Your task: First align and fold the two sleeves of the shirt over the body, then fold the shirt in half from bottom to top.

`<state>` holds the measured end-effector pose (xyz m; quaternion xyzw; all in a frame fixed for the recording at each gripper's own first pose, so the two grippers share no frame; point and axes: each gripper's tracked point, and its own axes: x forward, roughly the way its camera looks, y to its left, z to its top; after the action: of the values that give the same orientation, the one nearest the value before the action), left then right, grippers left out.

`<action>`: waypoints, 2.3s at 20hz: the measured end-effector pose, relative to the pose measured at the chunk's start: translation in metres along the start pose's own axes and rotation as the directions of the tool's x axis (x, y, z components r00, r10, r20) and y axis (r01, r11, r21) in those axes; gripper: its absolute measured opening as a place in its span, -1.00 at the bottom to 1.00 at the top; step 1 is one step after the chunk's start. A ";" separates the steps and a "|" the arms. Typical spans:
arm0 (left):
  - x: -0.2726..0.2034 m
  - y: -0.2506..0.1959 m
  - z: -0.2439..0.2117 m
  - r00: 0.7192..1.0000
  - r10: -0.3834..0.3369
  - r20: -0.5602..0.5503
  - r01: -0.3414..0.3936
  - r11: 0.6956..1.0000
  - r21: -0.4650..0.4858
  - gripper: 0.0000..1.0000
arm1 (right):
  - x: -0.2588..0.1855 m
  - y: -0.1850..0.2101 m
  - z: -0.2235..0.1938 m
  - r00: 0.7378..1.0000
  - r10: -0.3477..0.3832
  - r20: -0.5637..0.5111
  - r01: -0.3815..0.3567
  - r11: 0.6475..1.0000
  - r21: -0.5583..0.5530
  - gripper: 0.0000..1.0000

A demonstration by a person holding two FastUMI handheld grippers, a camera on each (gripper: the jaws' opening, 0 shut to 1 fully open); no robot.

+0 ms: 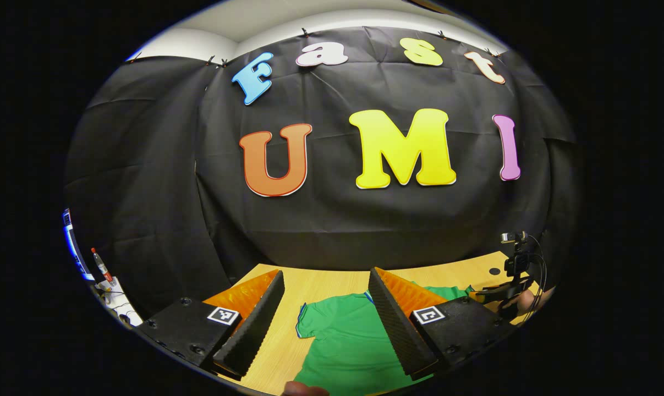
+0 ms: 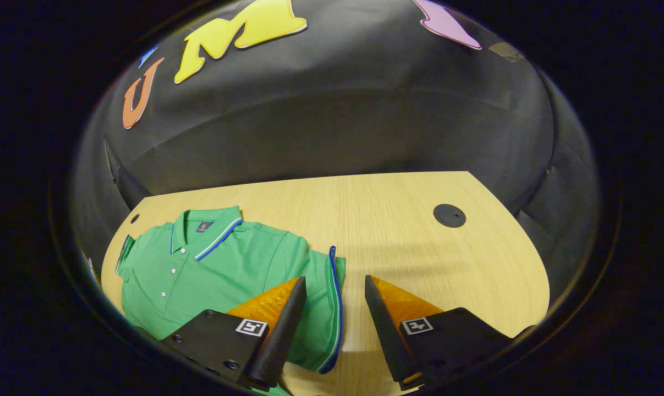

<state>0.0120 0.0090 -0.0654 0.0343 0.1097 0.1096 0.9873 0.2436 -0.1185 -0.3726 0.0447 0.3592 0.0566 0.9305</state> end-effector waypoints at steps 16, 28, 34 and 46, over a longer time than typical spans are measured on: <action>-0.013 0.025 -0.009 0.999 0.048 -0.008 -0.048 0.999 0.003 0.97 | -0.006 0.001 0.013 1.000 -0.030 -0.003 0.030 0.999 -0.033 -0.75; -0.022 0.067 -0.018 0.994 0.113 -0.005 -0.113 0.991 -0.076 0.97 | -0.047 0.080 0.058 0.996 0.027 0.080 -0.019 0.995 -0.101 -0.88; -0.027 0.096 -0.029 0.987 0.159 -0.020 -0.160 0.981 -0.112 0.98 | -0.037 0.137 0.044 0.998 0.047 0.035 -0.040 0.984 -0.174 -0.88; -0.038 0.136 -0.051 0.979 0.198 -0.055 -0.204 0.970 -0.130 0.98 | -0.014 0.179 0.014 0.998 0.038 -0.044 -0.046 0.979 -0.197 -0.01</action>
<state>-0.0641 0.1354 -0.0950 -0.0240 0.1184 0.2168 0.9687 0.2296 0.0558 -0.3313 -0.0416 0.3695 0.1123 0.9215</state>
